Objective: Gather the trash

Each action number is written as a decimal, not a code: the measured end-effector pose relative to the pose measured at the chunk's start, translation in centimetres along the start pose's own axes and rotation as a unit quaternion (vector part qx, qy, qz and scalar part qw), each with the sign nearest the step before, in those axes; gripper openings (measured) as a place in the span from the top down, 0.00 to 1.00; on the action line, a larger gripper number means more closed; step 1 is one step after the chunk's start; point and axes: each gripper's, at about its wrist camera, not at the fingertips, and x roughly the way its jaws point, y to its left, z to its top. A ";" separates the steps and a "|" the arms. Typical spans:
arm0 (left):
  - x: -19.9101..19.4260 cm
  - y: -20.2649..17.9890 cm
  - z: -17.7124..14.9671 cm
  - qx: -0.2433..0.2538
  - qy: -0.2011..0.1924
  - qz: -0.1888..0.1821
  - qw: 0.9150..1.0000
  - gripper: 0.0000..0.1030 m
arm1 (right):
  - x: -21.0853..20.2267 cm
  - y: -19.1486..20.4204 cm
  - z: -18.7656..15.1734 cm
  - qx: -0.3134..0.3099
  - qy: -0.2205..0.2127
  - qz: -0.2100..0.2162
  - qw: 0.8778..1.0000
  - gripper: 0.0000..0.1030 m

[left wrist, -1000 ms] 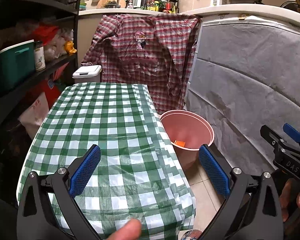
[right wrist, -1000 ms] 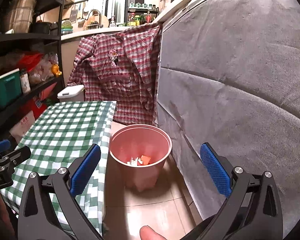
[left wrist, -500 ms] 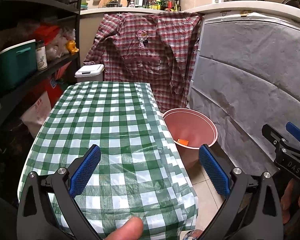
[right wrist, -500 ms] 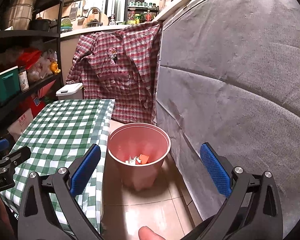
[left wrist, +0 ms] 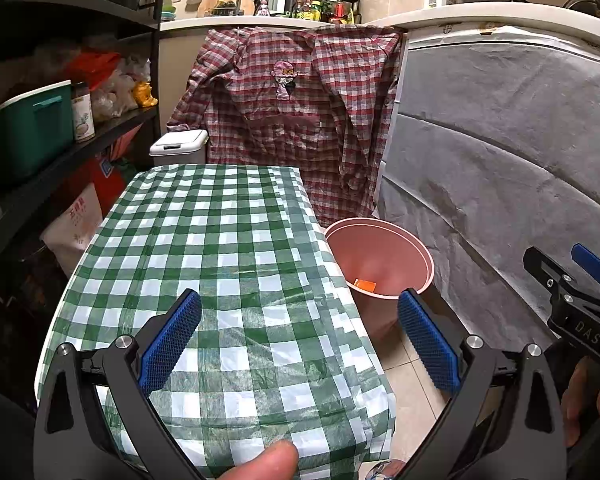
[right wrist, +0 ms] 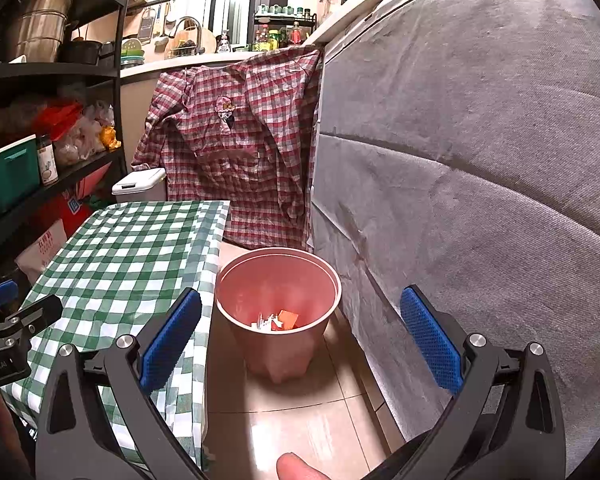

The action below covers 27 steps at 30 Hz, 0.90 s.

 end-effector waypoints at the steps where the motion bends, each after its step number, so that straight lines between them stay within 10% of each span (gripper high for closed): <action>1: 0.0 0.0 0.0 0.000 0.000 0.000 1.000 0.08 | 0.0 0.0 0.0 0.000 0.000 0.000 1.000 0.05; 27: 0.2 -0.3 0.0 0.008 0.004 -0.007 1.000 0.08 | -0.1 0.0 0.1 0.000 0.000 -0.001 1.000 0.05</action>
